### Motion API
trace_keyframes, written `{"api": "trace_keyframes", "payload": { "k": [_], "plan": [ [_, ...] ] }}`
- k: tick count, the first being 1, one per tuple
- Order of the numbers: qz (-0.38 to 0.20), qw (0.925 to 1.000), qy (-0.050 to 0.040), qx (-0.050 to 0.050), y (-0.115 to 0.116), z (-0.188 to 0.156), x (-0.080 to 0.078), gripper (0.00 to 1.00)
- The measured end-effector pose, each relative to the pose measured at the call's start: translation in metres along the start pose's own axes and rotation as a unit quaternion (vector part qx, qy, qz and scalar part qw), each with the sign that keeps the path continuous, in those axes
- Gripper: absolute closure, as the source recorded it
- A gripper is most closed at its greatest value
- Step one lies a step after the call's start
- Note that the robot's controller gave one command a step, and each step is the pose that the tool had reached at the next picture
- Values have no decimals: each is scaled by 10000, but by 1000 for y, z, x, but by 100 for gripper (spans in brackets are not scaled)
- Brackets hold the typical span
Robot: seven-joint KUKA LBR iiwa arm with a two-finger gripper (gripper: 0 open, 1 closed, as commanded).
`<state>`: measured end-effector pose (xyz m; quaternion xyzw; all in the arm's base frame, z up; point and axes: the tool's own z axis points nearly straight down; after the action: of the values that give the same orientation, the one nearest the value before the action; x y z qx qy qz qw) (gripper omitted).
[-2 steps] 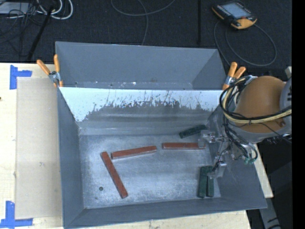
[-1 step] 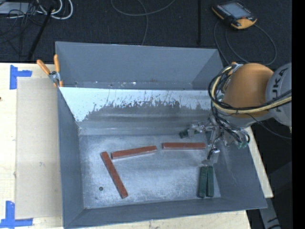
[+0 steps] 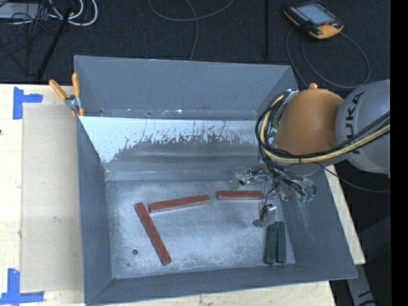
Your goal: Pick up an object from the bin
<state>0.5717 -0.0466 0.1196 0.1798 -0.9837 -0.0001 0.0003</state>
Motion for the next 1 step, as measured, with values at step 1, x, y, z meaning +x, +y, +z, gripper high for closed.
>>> {"api": "trace_keyframes", "payload": {
  "k": [1],
  "plan": [
    [157, 9999, -6, -19, 24, 6, -10, 0]
  ]
}}
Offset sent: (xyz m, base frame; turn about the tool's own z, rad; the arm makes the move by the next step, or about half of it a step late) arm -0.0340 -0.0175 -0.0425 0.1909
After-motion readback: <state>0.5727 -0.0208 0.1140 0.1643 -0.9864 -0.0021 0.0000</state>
